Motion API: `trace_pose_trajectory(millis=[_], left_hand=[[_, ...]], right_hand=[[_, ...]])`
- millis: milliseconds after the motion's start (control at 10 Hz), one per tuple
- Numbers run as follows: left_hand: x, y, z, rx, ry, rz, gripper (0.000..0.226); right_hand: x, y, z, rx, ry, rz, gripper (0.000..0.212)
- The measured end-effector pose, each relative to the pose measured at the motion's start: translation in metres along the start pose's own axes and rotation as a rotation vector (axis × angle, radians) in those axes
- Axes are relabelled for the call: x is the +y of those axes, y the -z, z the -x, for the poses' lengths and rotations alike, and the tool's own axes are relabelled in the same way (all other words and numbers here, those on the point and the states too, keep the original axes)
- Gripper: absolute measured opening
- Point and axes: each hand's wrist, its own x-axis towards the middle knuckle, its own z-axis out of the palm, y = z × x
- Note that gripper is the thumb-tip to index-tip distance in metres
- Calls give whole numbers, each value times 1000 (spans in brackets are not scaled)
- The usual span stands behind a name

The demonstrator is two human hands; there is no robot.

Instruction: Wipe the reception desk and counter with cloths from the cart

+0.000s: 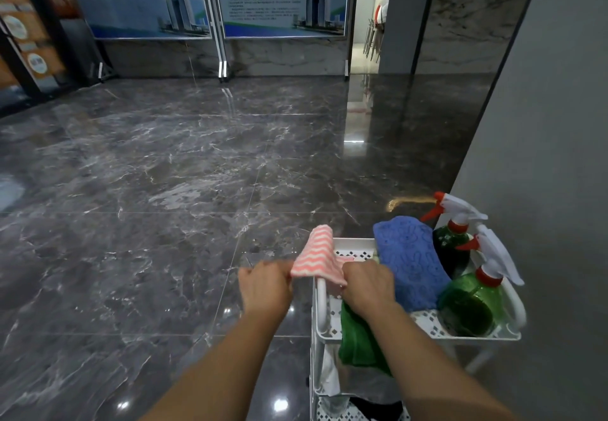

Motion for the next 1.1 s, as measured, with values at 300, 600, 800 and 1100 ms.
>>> trace_pose_trajectory(millis=[300, 600, 800, 1100], left_hand=[[13, 8, -5, -461, 65, 409, 30], [55, 6, -14, -643, 587, 1541, 74], [59, 4, -12, -575, 634, 1605, 80], [-2, 60, -5, -464, 555, 1356, 86]], right_hand=[[4, 18, -9, -175, -113, -223, 22], [-47, 12, -13, -376, -453, -1735, 73], [-54, 5, -11, -386, -479, -1753, 74], [-91, 35, -29, -182, -264, -1068, 88]])
